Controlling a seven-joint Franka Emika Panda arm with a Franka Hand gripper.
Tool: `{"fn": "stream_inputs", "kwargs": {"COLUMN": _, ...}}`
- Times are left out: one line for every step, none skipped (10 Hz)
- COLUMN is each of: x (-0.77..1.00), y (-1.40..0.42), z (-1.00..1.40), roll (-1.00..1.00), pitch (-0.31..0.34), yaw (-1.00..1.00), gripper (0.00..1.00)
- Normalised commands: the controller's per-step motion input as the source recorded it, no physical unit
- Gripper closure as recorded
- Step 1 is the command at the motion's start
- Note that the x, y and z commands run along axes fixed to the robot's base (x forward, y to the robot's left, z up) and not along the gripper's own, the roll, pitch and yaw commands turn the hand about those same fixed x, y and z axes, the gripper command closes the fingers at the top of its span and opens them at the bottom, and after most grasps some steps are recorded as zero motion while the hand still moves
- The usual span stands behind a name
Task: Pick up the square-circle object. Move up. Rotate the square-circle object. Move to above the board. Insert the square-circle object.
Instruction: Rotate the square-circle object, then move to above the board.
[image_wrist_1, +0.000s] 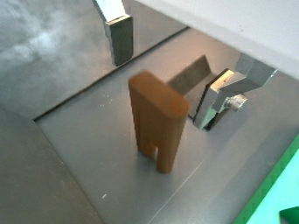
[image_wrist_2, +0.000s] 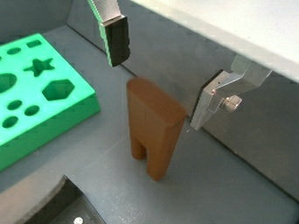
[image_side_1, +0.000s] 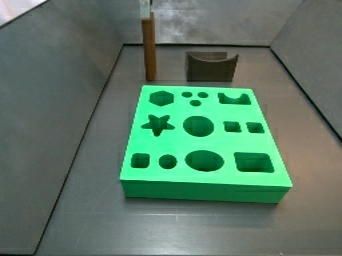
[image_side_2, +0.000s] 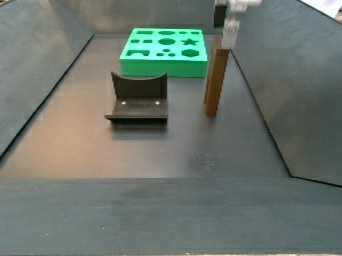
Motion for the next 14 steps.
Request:
{"fn": "stream_inputs", "kwargs": {"x": 0.01, "y": 0.01, "z": -0.88, "roll": -0.01, "pitch": -0.034, "yaw": -0.06, "gripper": 0.00}}
{"fn": "stream_inputs", "kwargs": {"x": 0.01, "y": 0.01, "z": -0.78, "roll": -0.01, "pitch": -0.047, "yaw": -0.06, "gripper": 0.00}}
{"fn": "stream_inputs", "kwargs": {"x": 0.01, "y": 0.01, "z": -0.56, "roll": -0.02, "pitch": -0.053, "yaw": -0.05, "gripper": 0.00}}
{"fn": "stream_inputs", "kwargs": {"x": 0.01, "y": 0.01, "z": -0.45, "roll": -0.03, "pitch": -0.050, "yaw": -0.05, "gripper": 0.00}}
{"fn": "stream_inputs", "kwargs": {"x": 0.01, "y": 0.01, "z": -0.24, "roll": -0.04, "pitch": -0.048, "yaw": -0.04, "gripper": 0.00}}
{"fn": "stream_inputs", "kwargs": {"x": 0.00, "y": 0.00, "z": 0.00, "roll": -0.04, "pitch": -0.052, "yaw": -0.04, "gripper": 1.00}}
{"fn": "stream_inputs", "kwargs": {"x": 0.18, "y": -0.07, "z": 1.00, "roll": 0.05, "pitch": -0.250, "yaw": -0.18, "gripper": 1.00}}
{"fn": "stream_inputs", "kwargs": {"x": 0.17, "y": -0.07, "z": 1.00, "roll": 0.05, "pitch": -0.232, "yaw": -0.17, "gripper": 1.00}}
{"fn": "stream_inputs", "kwargs": {"x": 0.14, "y": -0.05, "z": 1.00, "roll": 0.05, "pitch": -0.135, "yaw": -0.13, "gripper": 1.00}}
{"fn": "stream_inputs", "kwargs": {"x": 0.13, "y": -0.05, "z": 1.00, "roll": 0.05, "pitch": -0.088, "yaw": -0.11, "gripper": 1.00}}
{"fn": "stream_inputs", "kwargs": {"x": 0.11, "y": -0.04, "z": 1.00, "roll": 0.05, "pitch": 0.014, "yaw": -0.07, "gripper": 1.00}}
{"fn": "stream_inputs", "kwargs": {"x": 0.11, "y": -0.04, "z": 1.00, "roll": 0.05, "pitch": 0.042, "yaw": -0.06, "gripper": 1.00}}
{"fn": "stream_inputs", "kwargs": {"x": 0.10, "y": -0.03, "z": 1.00, "roll": 0.05, "pitch": 0.085, "yaw": -0.04, "gripper": 1.00}}
{"fn": "stream_inputs", "kwargs": {"x": 0.10, "y": -0.03, "z": 1.00, "roll": 0.05, "pitch": 0.096, "yaw": -0.03, "gripper": 1.00}}
